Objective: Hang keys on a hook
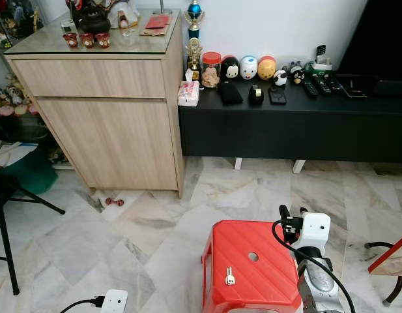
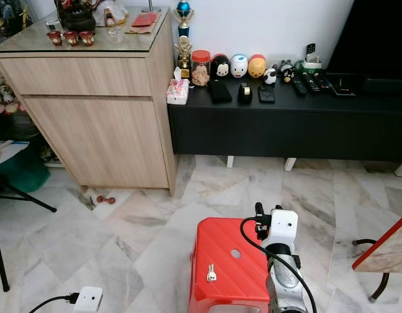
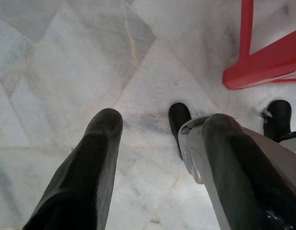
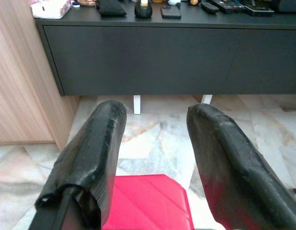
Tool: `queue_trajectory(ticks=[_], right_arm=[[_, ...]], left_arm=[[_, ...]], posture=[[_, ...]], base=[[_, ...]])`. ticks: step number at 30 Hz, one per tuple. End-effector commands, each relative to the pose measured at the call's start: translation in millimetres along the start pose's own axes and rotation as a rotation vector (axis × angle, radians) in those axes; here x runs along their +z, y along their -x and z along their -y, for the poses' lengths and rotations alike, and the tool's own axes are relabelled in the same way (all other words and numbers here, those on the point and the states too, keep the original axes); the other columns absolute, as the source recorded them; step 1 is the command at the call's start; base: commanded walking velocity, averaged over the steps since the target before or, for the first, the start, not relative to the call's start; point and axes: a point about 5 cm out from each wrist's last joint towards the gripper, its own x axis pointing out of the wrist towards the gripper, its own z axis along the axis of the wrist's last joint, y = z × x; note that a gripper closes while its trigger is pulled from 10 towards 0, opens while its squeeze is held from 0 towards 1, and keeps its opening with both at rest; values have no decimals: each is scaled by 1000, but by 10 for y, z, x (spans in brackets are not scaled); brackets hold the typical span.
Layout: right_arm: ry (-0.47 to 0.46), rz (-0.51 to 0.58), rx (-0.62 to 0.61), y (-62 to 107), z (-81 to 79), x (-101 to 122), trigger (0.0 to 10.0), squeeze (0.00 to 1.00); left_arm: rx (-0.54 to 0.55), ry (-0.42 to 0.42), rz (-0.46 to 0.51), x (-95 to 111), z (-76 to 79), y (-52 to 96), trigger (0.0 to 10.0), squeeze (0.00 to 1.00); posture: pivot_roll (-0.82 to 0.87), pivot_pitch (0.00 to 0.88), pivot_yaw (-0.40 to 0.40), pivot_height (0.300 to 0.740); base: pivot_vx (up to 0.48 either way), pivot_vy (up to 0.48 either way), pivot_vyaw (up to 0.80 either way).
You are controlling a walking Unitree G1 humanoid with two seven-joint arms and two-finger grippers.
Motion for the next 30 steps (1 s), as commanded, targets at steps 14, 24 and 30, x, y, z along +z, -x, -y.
queue_trajectory(ticks=[14,24,30], right_arm=[[13,-35,4,-47,6,9,10000,0],[23,-66,13,-72,-3,-1,10000,0],[21,-74,23,-73,-18,-9,10000,0]], left_arm=[[-1,1,-17,-24,41,-2,10000,0],[-1,4,-17,-31,38,0,10000,0],[0,4,-19,-39,39,1,10000,0]], posture=[[6,0,-40,740],[7,0,-41,710],[6,0,-41,675]], base=[[0,0,0],[0,0,0],[0,0,0]])
